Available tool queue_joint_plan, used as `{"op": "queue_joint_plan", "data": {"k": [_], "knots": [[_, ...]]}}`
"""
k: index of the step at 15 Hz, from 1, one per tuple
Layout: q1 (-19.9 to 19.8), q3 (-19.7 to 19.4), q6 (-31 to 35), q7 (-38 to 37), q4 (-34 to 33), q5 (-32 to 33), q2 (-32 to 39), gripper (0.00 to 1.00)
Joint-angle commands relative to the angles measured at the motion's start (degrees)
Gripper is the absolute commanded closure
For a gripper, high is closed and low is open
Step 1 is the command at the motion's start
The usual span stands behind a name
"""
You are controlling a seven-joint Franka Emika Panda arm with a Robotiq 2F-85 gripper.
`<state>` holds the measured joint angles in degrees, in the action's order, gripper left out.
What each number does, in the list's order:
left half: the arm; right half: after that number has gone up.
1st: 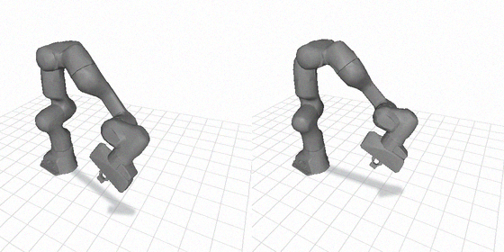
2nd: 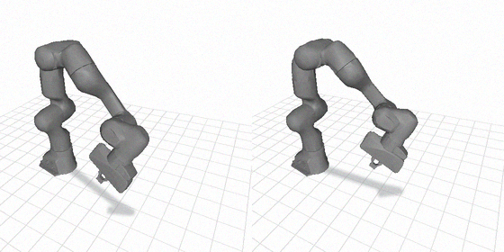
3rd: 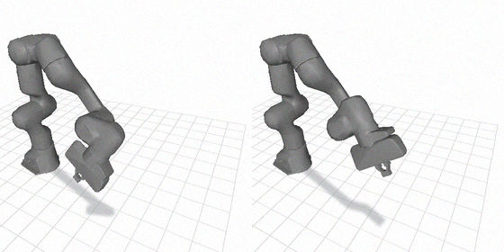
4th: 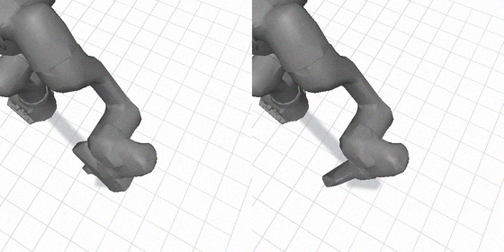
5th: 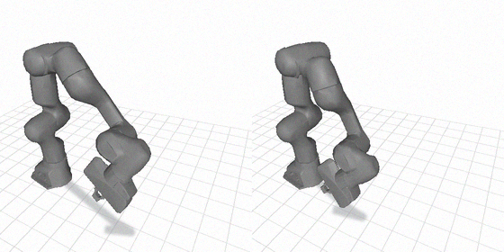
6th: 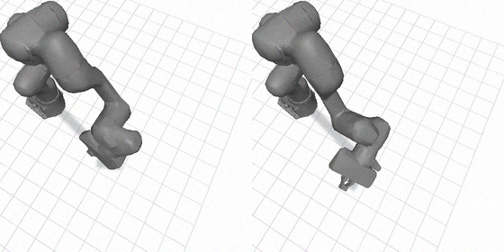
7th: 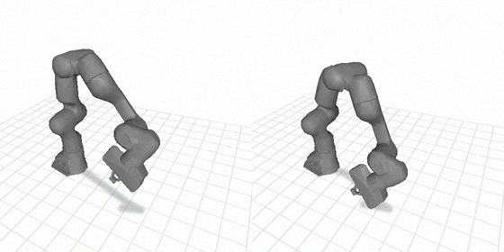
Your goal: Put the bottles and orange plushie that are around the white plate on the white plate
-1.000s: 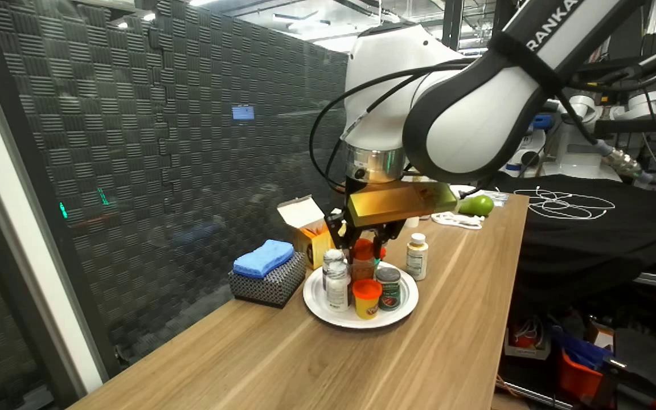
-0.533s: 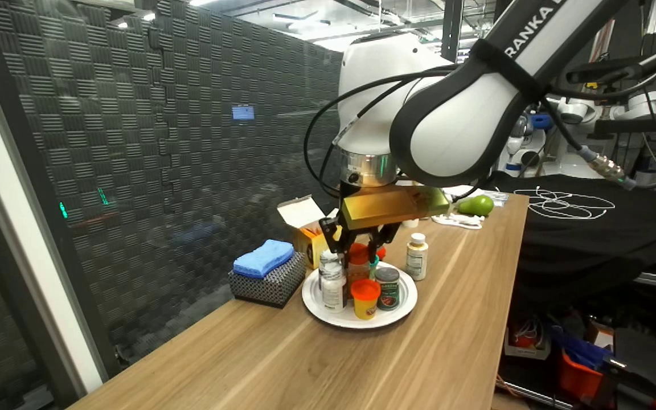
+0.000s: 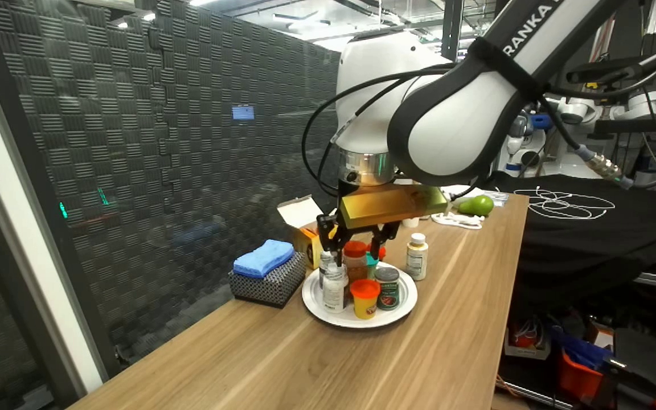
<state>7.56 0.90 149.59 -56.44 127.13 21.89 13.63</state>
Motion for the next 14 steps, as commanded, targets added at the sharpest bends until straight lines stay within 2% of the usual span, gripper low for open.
{"op": "queue_joint_plan", "data": {"k": [1,5,9,11,12,13,14], "knots": [[2.07,-1.20,-0.27,-0.78,0.28,0.16,-3.04,0.00],[3.27,-2.18,1.02,-7.54,3.38,6.05,-9.29,0.00],[0.73,-1.38,1.56,-14.85,8.30,11.33,-15.90,0.00],[-0.93,-0.44,2.70,-13.67,10.94,9.75,-18.21,0.00],[-1.22,0.14,3.58,-9.17,12.38,5.86,-19.21,0.00],[-1.69,0.77,1.18,-11.81,8.61,8.26,-15.51,0.00],[-2.16,1.09,1.76,-10.92,9.91,7.36,-16.52,0.00]]}}
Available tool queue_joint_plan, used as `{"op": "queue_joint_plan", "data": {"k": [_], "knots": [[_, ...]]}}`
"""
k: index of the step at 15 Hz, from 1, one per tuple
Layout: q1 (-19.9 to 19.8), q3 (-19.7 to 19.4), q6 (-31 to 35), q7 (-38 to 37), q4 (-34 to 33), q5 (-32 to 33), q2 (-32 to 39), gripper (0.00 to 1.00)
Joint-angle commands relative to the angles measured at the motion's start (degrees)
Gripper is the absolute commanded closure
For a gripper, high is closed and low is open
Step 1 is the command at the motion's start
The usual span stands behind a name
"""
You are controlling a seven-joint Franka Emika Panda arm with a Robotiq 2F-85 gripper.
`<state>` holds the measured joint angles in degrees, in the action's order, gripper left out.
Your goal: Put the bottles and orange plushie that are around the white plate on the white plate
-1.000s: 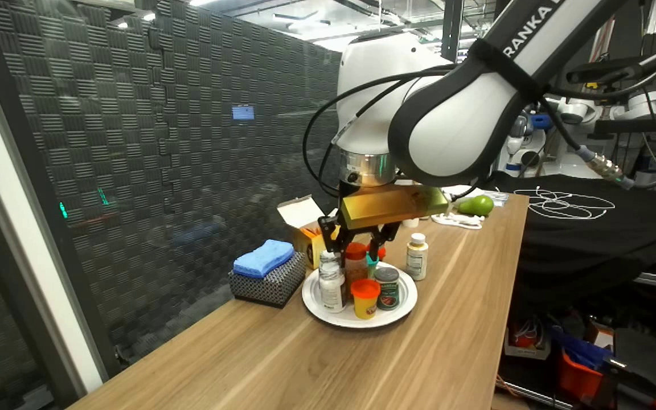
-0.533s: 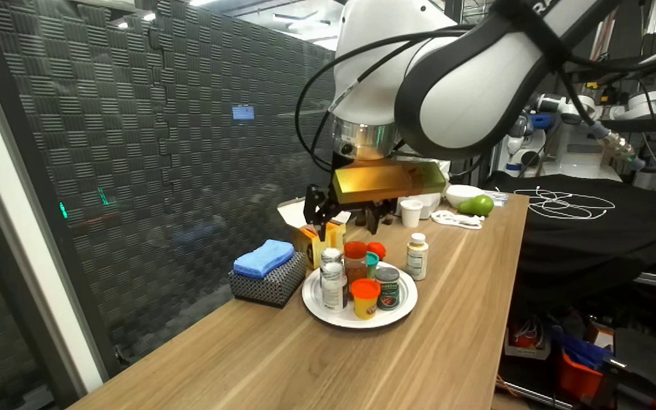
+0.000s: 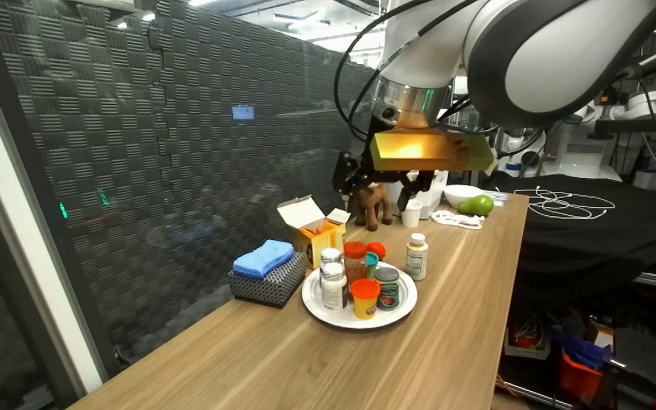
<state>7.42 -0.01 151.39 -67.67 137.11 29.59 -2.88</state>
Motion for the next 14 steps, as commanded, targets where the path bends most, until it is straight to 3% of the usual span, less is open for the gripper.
{"op": "queue_joint_plan", "data": {"k": [1,6,14], "knots": [[-2.25,2.18,0.31,0.66,0.82,-0.64,-0.69,0.00],[-2.39,2.49,0.75,1.01,1.55,-1.18,-1.20,0.00],[-7.20,0.22,-2.25,4.10,-1.24,-4.06,1.48,0.00]]}}
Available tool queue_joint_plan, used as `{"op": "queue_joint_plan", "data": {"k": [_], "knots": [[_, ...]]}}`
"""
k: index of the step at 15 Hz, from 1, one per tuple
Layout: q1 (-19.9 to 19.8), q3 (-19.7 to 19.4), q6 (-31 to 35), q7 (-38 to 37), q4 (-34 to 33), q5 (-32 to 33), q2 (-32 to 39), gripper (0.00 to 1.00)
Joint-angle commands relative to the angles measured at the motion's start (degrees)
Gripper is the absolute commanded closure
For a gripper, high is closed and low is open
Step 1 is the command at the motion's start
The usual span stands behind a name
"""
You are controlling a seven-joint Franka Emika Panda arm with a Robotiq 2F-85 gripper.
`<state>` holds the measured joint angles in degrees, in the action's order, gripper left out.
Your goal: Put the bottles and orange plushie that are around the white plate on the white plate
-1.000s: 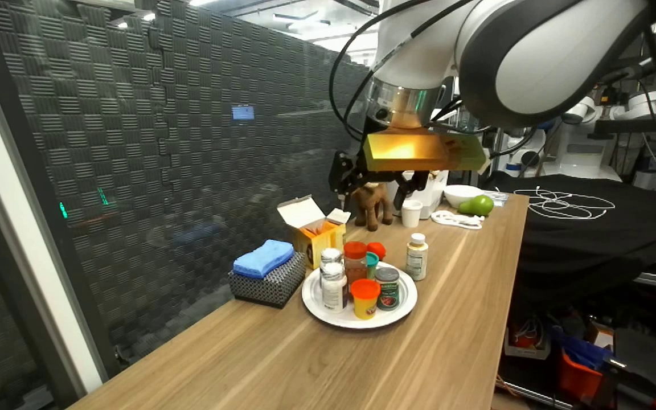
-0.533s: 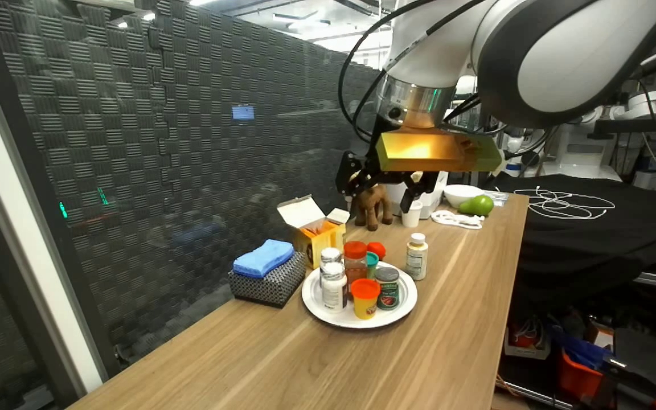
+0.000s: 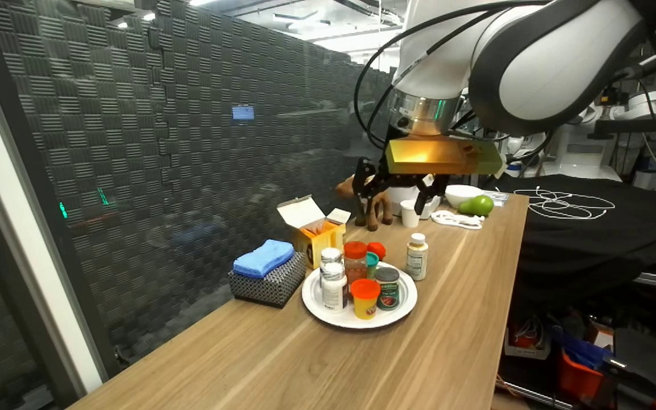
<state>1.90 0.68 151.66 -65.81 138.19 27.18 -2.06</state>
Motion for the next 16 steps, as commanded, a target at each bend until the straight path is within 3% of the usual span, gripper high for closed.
{"op": "queue_joint_plan", "data": {"k": [1,9,16], "knots": [[-2.14,-0.77,-3.45,3.36,-2.82,-2.77,1.02,0.00],[-4.05,-3.19,-11.08,9.09,-9.46,-7.54,7.98,0.00],[-3.81,-4.79,-10.29,13.95,-12.04,-14.97,13.31,0.00]]}}
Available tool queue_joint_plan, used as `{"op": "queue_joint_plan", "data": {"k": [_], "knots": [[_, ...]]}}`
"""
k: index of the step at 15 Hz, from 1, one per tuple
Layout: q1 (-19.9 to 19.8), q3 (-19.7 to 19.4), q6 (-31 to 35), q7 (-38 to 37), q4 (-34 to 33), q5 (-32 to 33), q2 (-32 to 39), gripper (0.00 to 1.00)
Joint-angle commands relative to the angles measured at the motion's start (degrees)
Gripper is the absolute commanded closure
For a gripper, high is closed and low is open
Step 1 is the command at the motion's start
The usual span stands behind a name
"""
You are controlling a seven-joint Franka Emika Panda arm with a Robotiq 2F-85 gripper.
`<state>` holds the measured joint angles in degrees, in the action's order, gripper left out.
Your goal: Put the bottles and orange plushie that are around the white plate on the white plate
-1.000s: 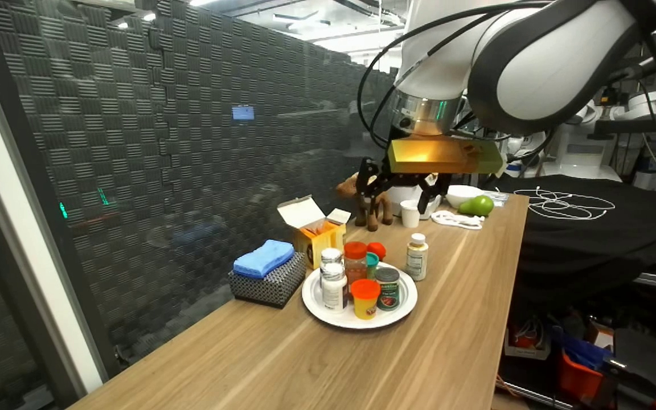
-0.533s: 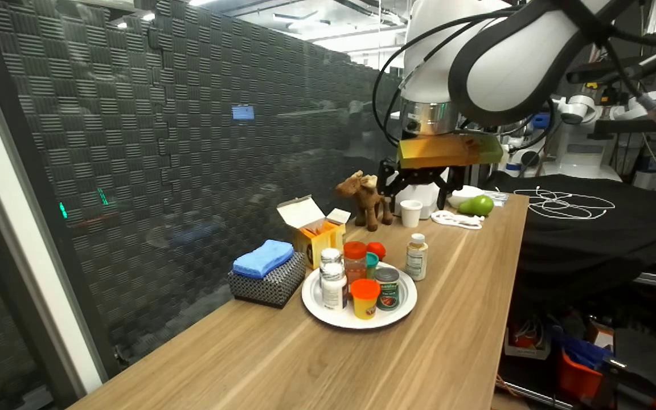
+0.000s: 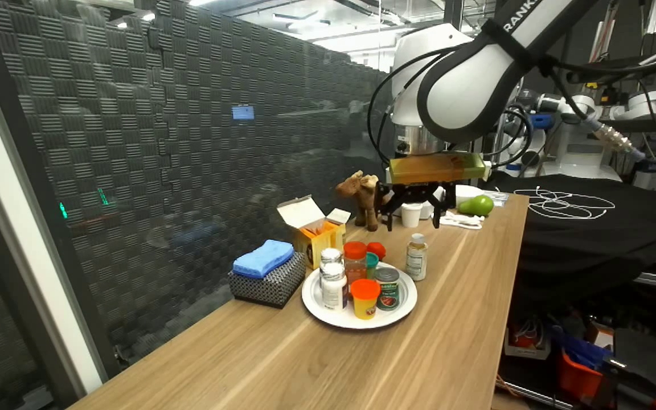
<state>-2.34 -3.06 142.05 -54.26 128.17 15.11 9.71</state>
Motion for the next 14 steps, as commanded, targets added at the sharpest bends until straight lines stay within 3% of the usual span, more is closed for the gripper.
{"op": "queue_joint_plan", "data": {"k": [1,4,5,6,9,14], "knots": [[0.48,-1.34,-0.64,2.46,-2.07,-3.52,1.73,0.00],[0.44,-2.11,-0.12,2.23,-0.77,-4.77,0.85,0.00],[0.38,-2.23,0.02,2.36,-0.61,-5.40,0.72,0.04],[0.38,-2.37,0.09,2.39,-0.45,-5.81,0.64,0.25],[0.49,-2.64,0.20,2.52,-0.63,-6.58,1.13,0.36],[0.35,-2.40,-0.01,4.04,-1.16,-8.63,2.19,0.76]]}}
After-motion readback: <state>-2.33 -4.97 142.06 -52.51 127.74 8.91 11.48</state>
